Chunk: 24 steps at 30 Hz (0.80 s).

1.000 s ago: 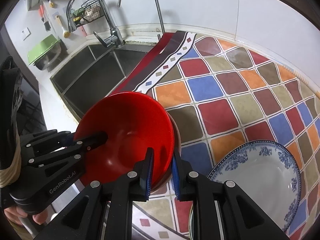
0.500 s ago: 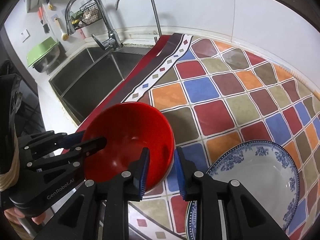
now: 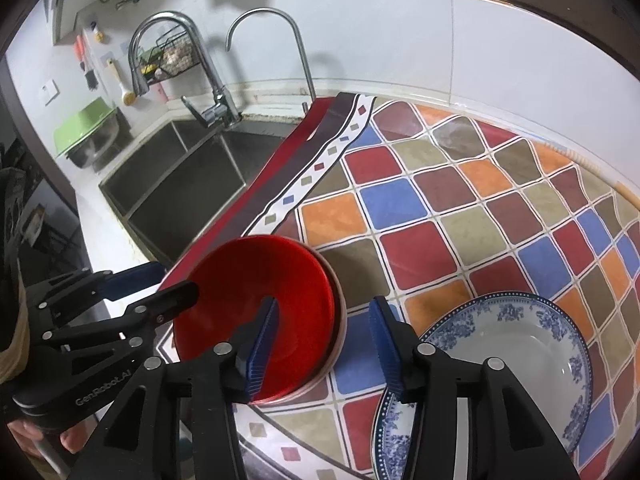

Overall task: Organize plates and bowls
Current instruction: 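Close both tools on the rims of the nested bowl stack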

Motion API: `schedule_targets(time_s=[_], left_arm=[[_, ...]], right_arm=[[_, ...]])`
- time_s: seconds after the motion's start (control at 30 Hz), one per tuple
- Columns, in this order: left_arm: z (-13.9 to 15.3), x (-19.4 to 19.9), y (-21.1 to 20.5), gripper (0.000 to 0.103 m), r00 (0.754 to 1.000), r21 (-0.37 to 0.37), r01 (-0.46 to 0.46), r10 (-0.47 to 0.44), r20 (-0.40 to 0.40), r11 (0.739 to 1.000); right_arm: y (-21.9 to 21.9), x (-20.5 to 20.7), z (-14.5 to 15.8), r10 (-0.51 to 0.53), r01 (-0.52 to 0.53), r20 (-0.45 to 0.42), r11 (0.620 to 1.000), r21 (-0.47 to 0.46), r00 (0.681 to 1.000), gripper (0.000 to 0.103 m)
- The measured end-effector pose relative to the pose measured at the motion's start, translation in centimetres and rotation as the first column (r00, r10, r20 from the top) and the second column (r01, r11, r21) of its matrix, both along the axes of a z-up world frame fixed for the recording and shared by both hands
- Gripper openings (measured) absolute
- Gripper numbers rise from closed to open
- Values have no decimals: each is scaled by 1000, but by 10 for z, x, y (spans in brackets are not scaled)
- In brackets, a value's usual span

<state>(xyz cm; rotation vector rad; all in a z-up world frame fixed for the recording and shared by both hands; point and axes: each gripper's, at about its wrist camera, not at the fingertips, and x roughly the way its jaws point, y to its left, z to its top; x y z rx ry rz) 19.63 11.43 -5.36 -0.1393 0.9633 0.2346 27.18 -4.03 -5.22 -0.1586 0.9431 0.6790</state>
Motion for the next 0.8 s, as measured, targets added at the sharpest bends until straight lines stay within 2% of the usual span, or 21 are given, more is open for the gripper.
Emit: schedule_targets(time_s=[0.13, 0.47, 0.8], left_arm=[[-6, 3, 6, 43, 1000, 2, -4, 4, -19, 1000], [-33, 17, 16, 43, 995, -82, 22, -30, -93, 996], [-48, 27, 16, 43, 986, -130, 86, -103, -132, 988]], right_arm=[[1, 4, -3, -29, 29, -4, 1000, -7, 1000, 49], [5, 14, -25, -75, 73, -76, 997, -36, 994, 49], [8, 17, -43, -103, 95, -147, 994, -56, 984, 49]])
